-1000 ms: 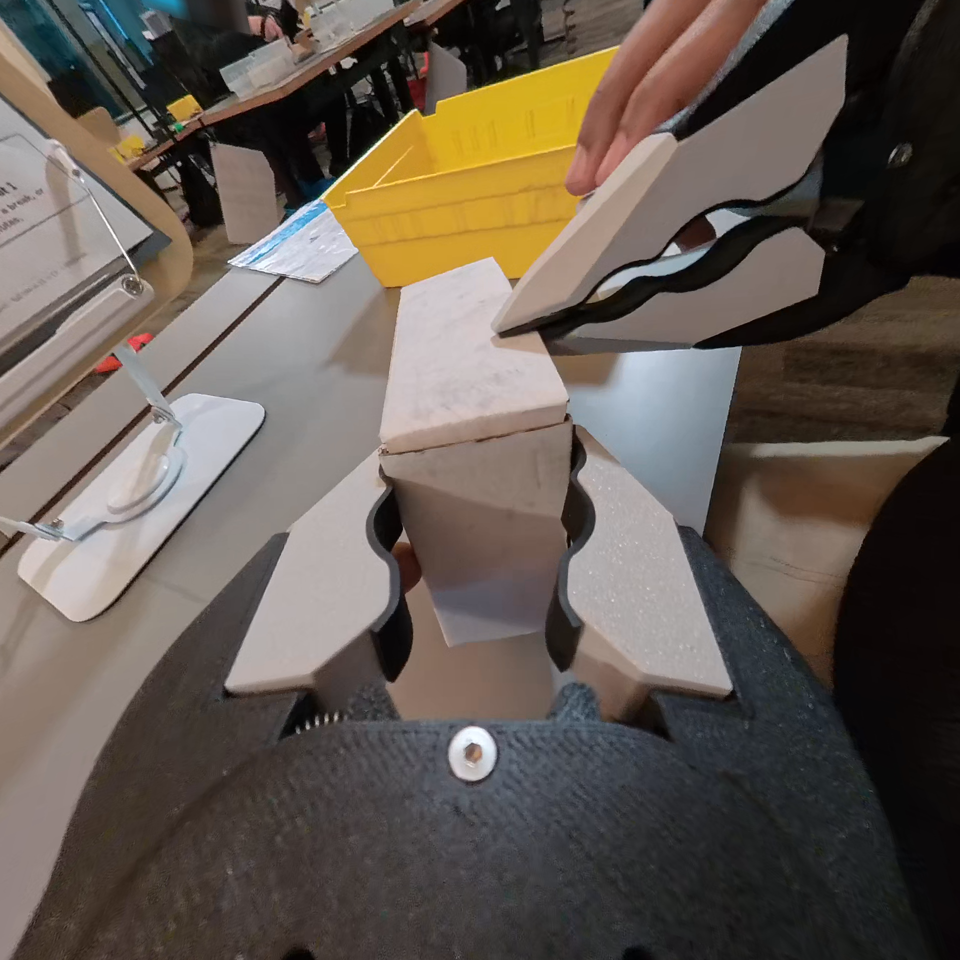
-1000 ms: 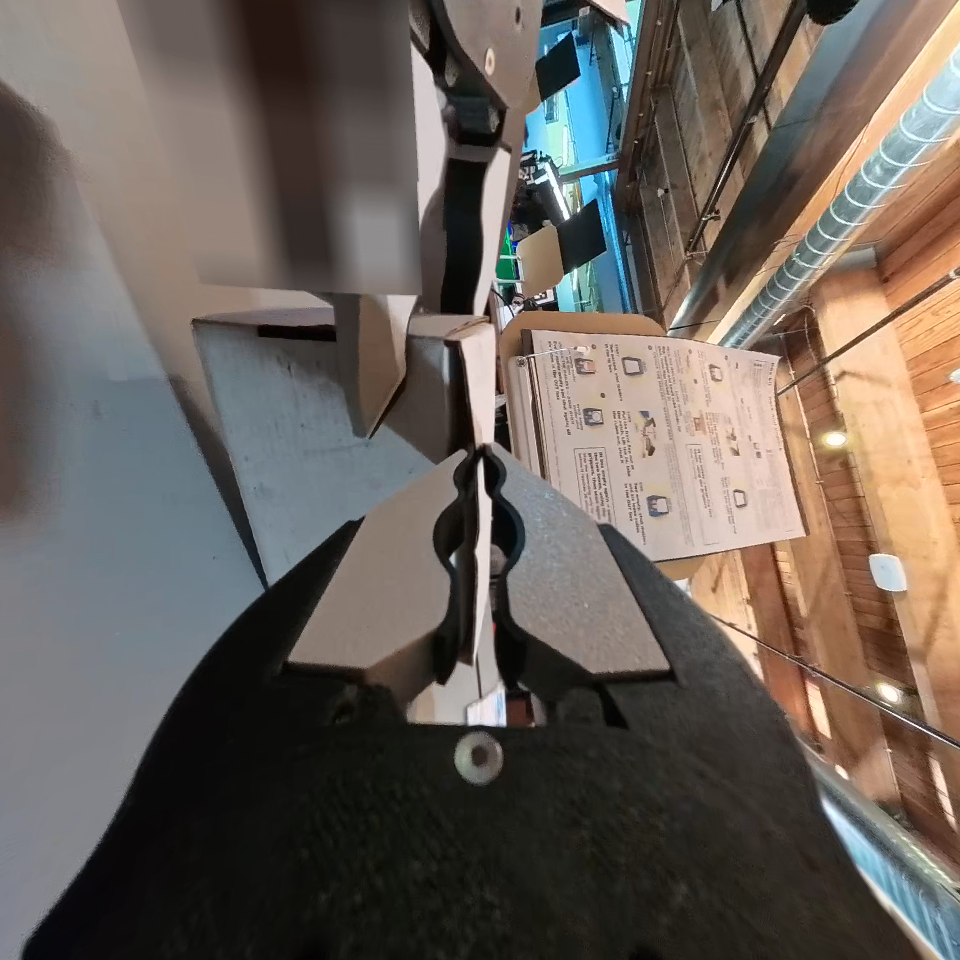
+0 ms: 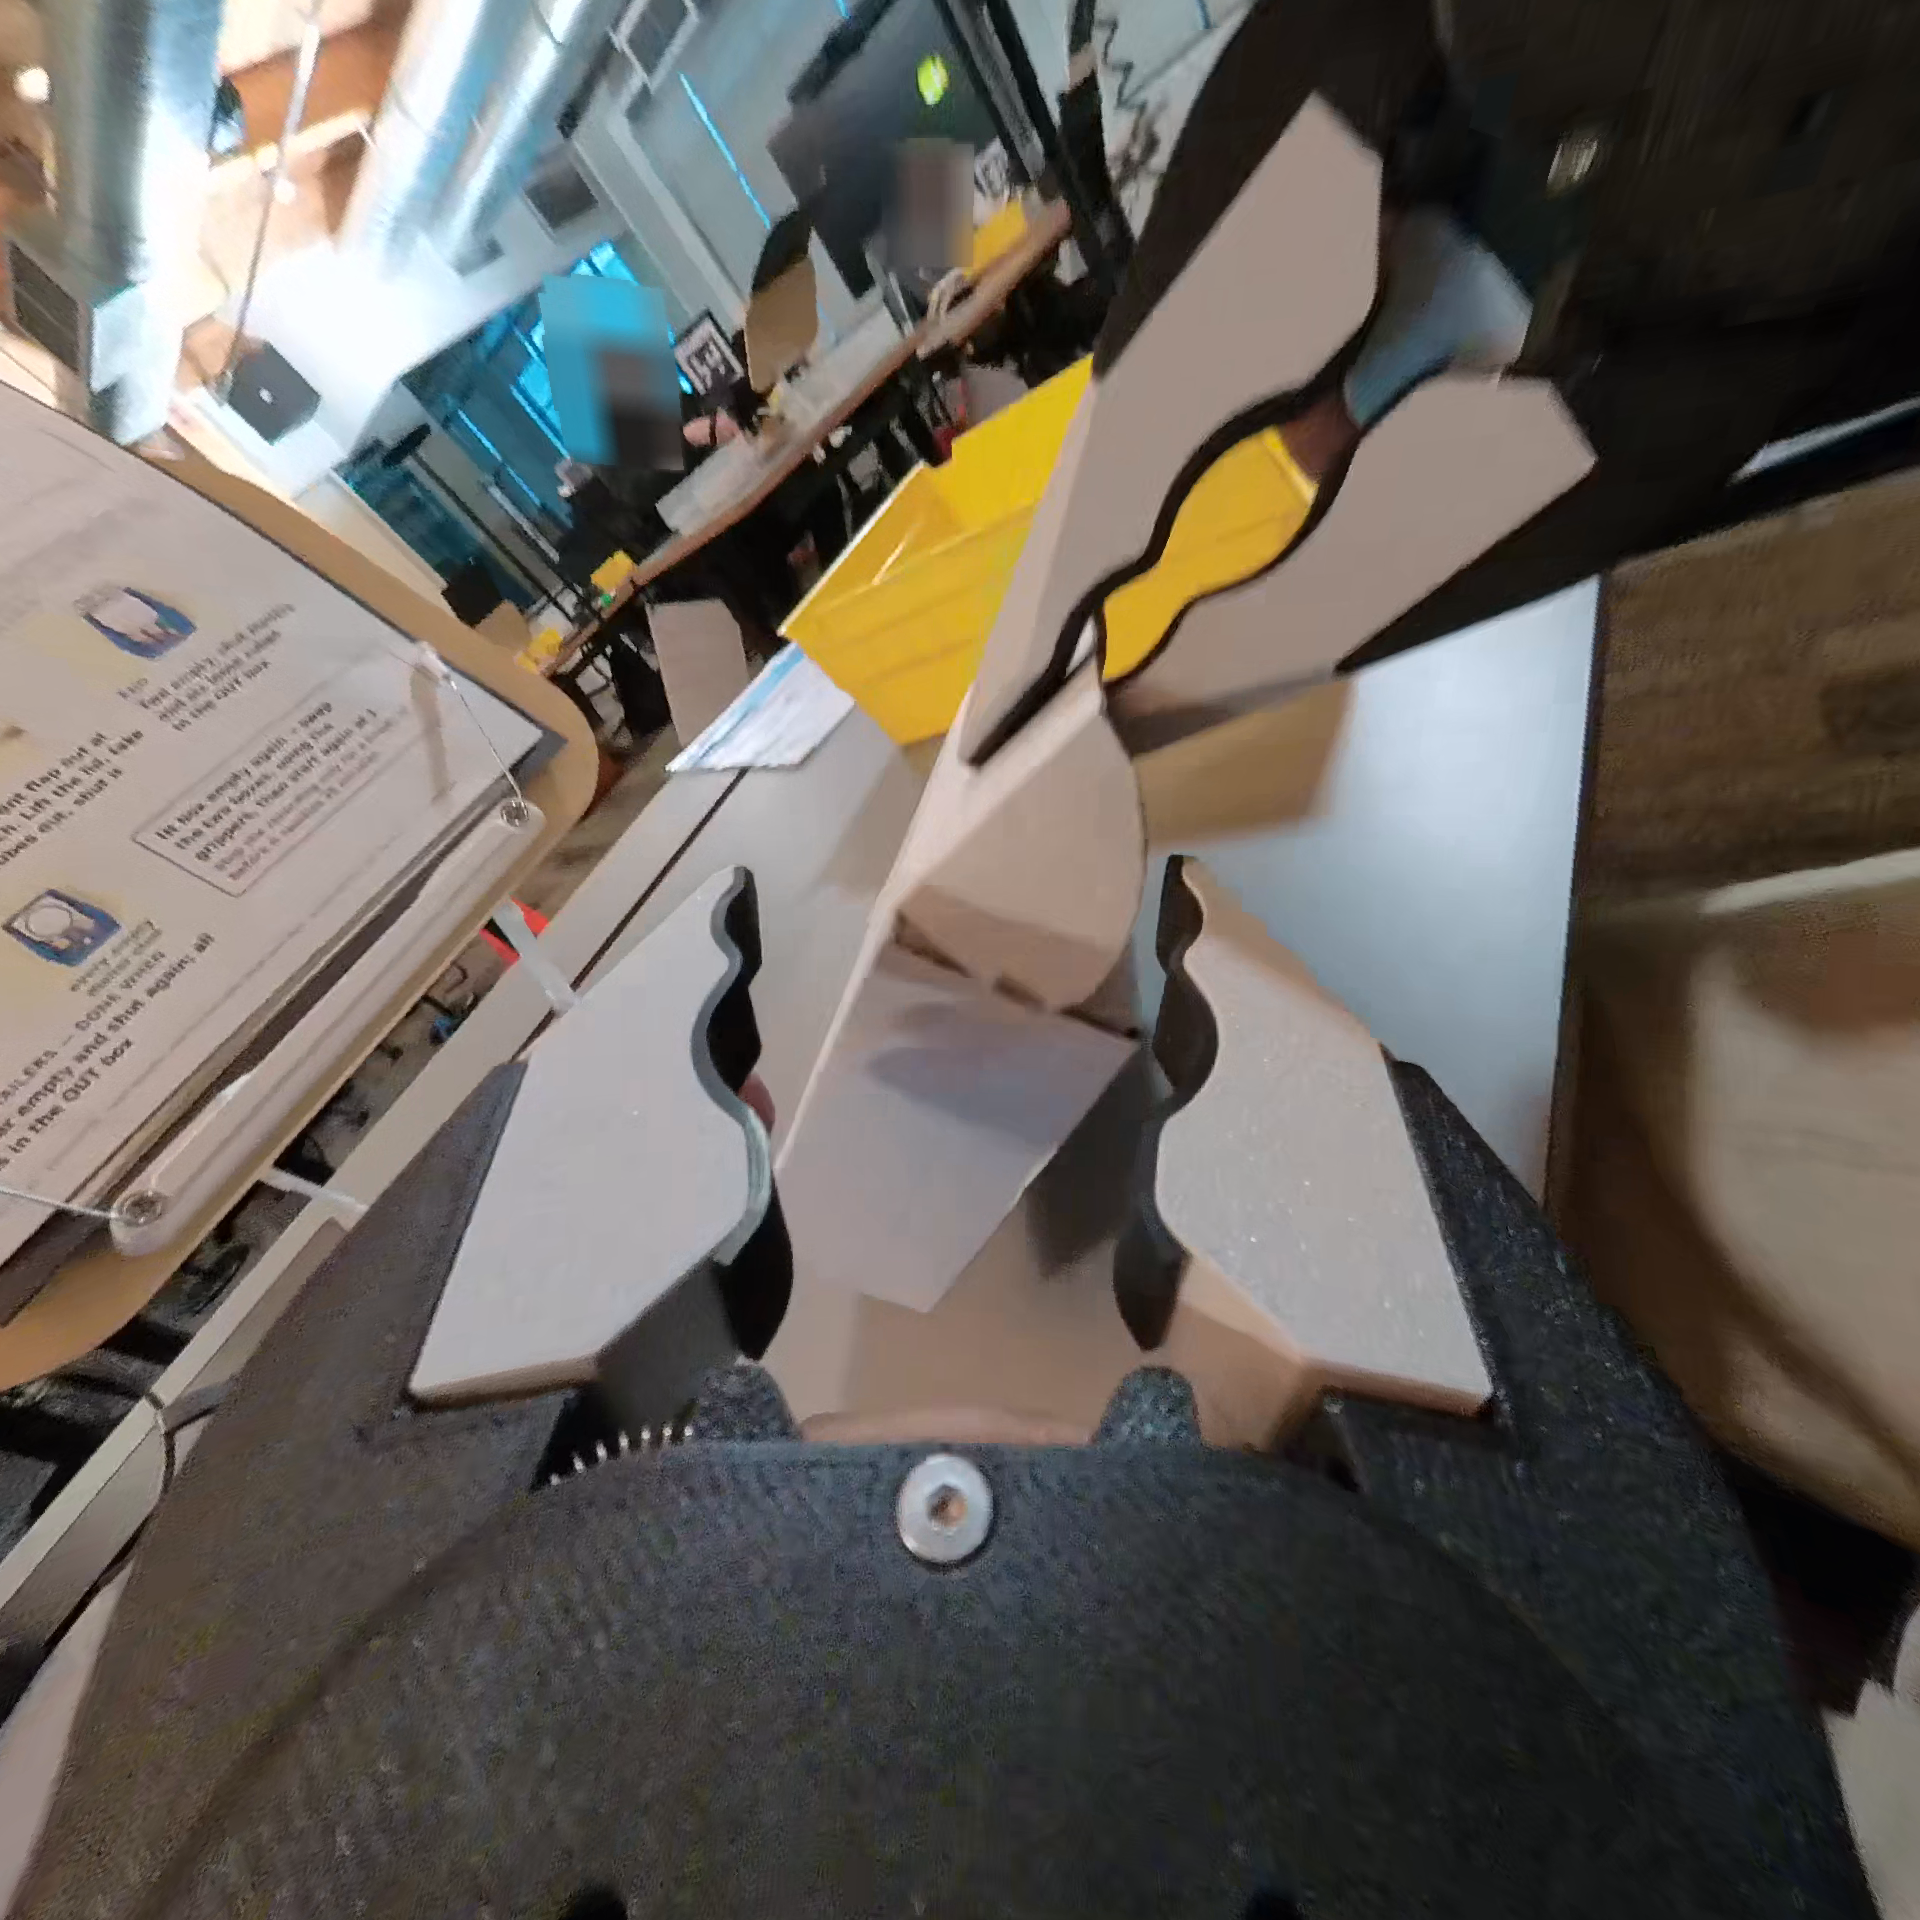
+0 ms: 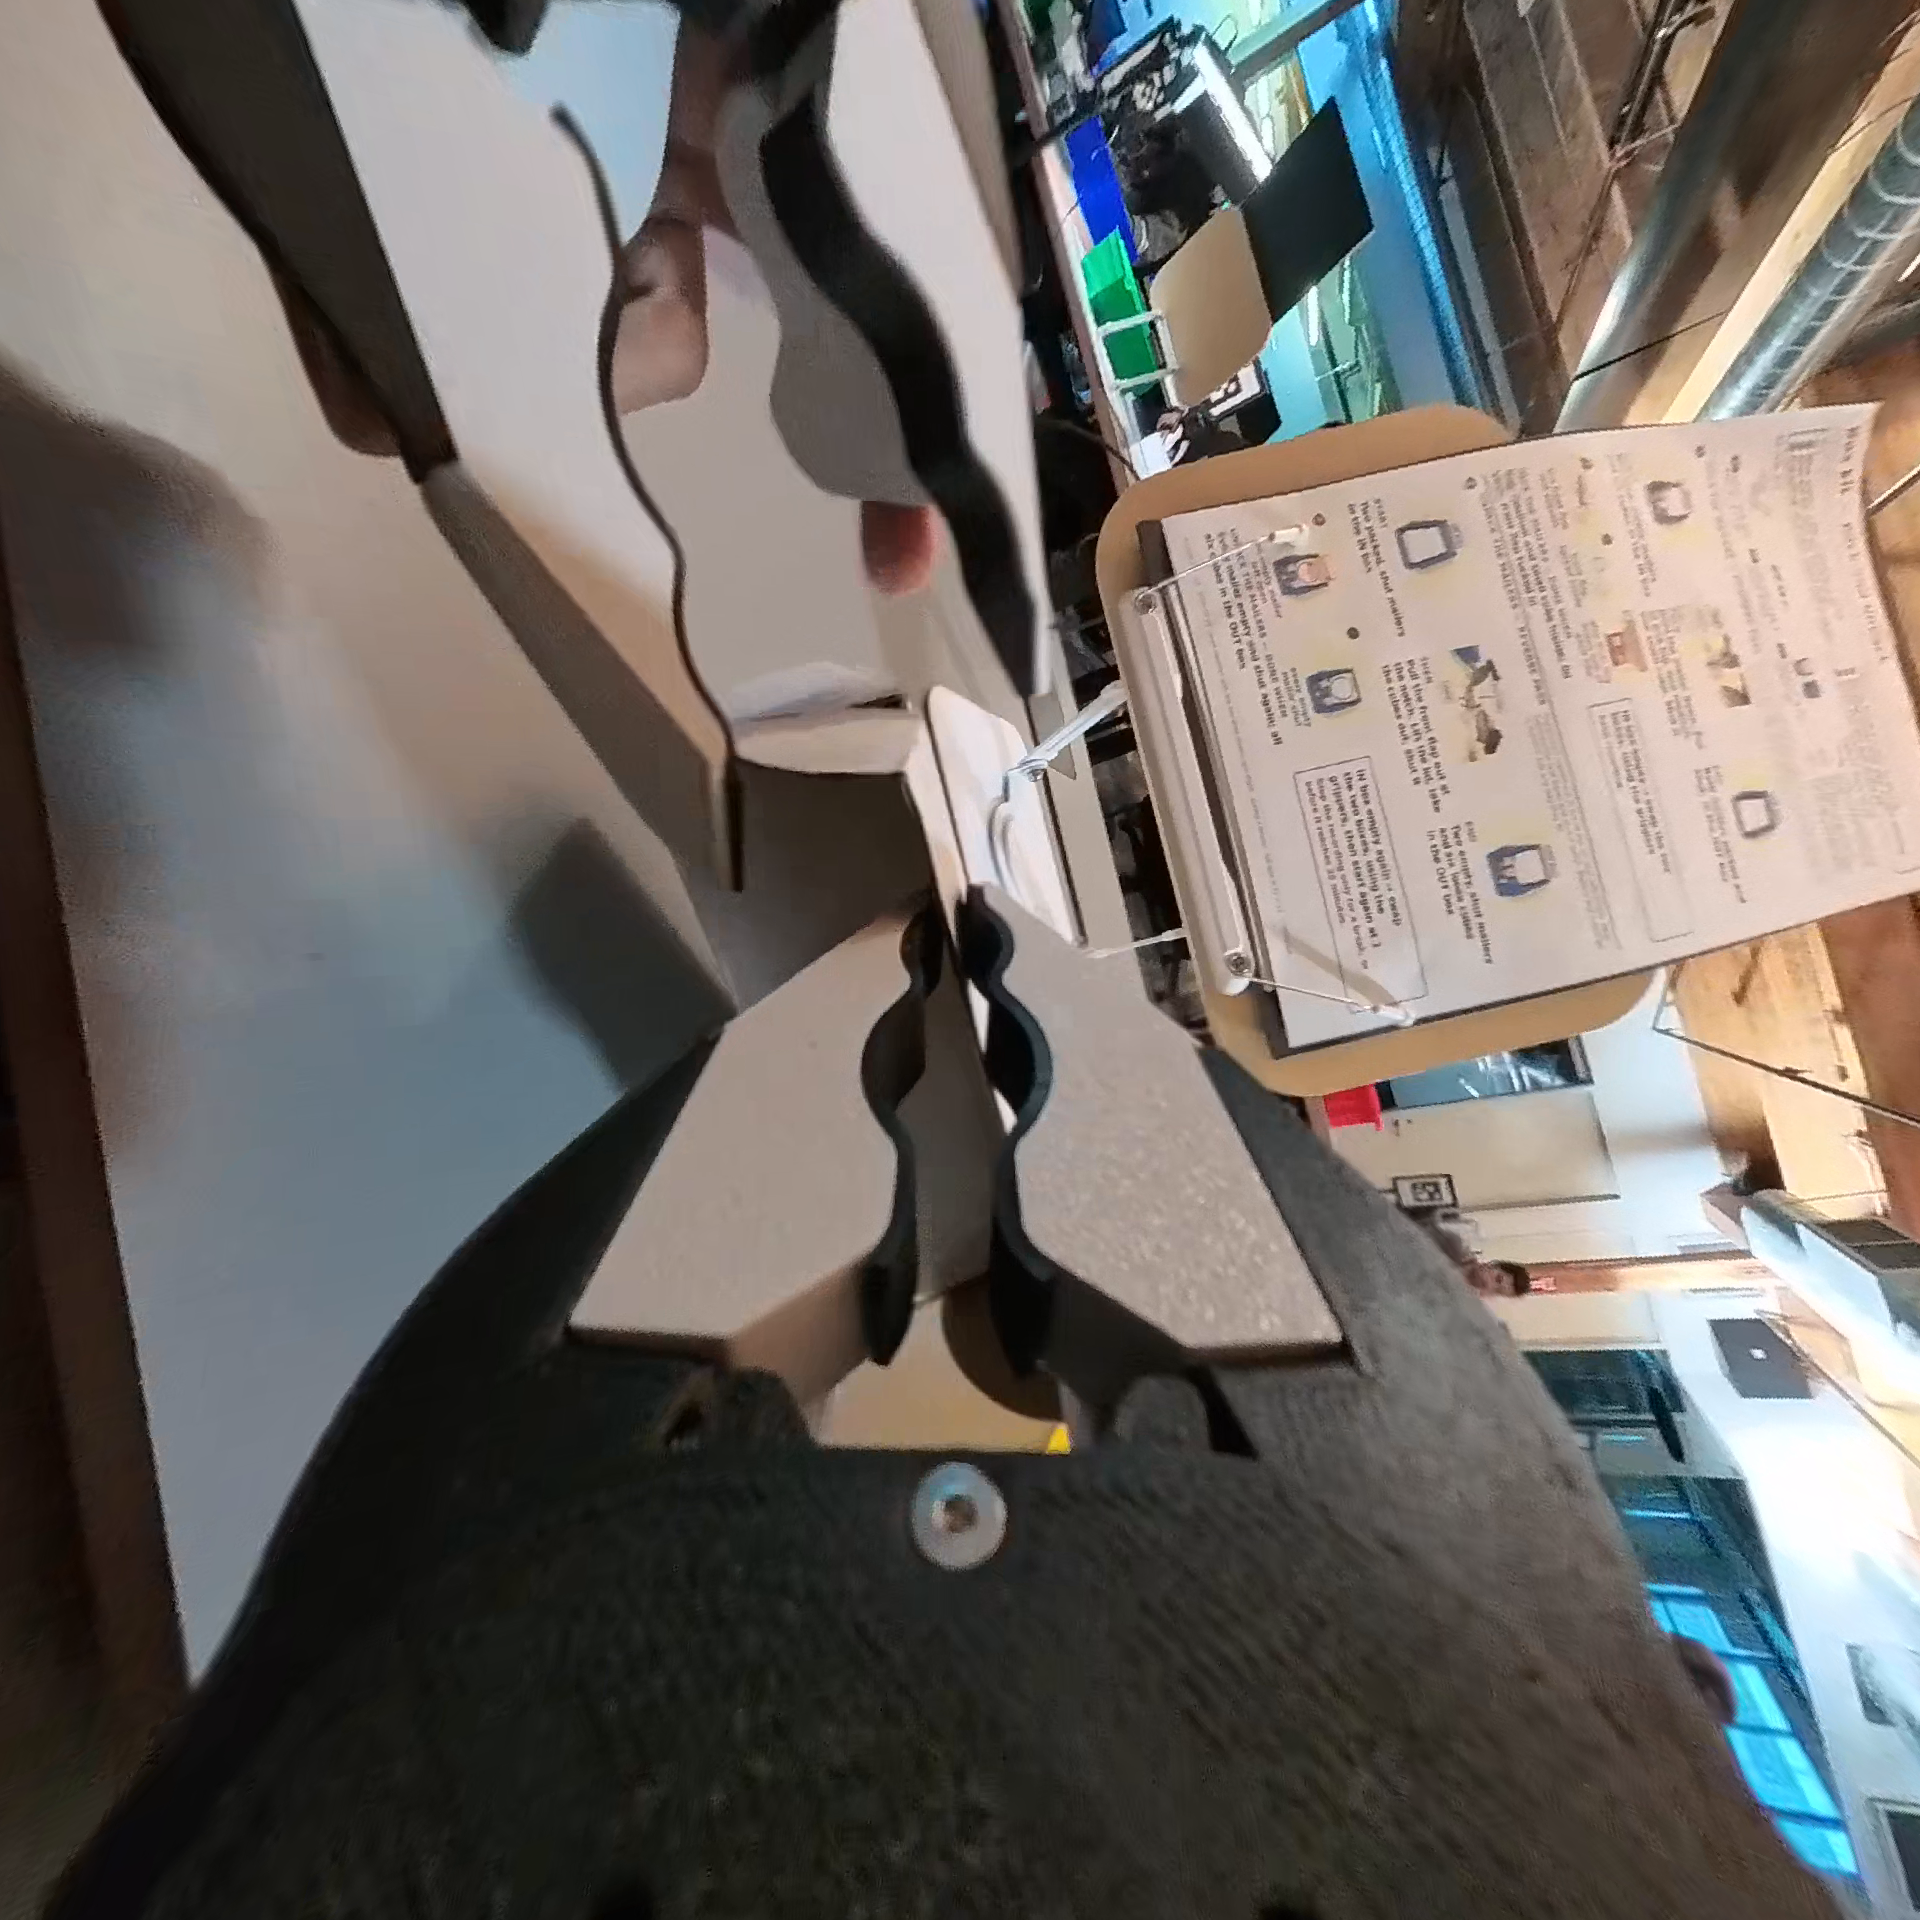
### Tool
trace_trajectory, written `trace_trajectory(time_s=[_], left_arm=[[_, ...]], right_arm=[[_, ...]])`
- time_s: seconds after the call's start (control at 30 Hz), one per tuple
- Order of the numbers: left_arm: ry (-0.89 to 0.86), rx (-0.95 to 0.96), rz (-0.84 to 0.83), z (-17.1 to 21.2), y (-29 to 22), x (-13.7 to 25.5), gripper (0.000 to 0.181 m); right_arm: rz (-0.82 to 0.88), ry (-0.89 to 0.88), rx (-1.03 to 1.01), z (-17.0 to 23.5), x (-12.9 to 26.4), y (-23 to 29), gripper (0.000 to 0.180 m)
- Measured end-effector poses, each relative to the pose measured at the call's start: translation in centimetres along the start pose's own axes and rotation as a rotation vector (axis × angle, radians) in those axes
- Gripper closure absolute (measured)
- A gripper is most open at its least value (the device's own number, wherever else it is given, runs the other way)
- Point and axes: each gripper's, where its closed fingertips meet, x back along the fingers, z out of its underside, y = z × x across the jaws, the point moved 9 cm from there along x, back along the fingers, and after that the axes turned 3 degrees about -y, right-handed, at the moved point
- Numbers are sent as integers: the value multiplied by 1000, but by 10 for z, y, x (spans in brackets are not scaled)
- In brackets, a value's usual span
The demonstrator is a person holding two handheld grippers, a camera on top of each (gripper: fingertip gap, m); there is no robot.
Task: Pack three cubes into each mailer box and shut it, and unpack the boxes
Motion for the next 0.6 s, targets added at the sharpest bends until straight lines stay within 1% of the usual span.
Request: trace_trajectory(time_s=[0.1, 0.13, 0.17, 0.2, 0.23, 0.3, 0.37, 0.43, 0.53, 0.6], left_arm=[[7, -47, -1, -2, -6, -3, 112], [28, -83, 18, 1, -11, -5, 122], [35, -112, 38, 2, -16, -6, 137], [35, -134, 32, 3, -19, -7, 148], [38, -151, 6, 3, -20, -8, 152], [63, -177, -42, 5, -17, -10, 155], [65, -160, -81, 8, -11, -9, 157], [65, -106, -110, 10, -4, -6, 158], [44, -16, -153, 7, 8, -3, 158], [21, 51, -169, 4, 14, -2, 158]], right_arm=[[-35, 40, 12, 0, -5, 8, 176], [-42, 37, 23, -1, -6, 11, 175], [-44, 39, 32, -1, -7, 14, 174], [-32, 42, 36, 0, -8, 14, 175], [-27, 35, 34, 1, -8, 14, 175], [-31, -7, 5, 1, -6, 13, 172], [-33, -31, -11, 2, -4, 9, 165], [-36, -30, -24, 6, 0, 3, 164], [-73, -100, -94, 15, 10, -3, 167], [-91, -111, -142, 24, 12, 0, 163]])
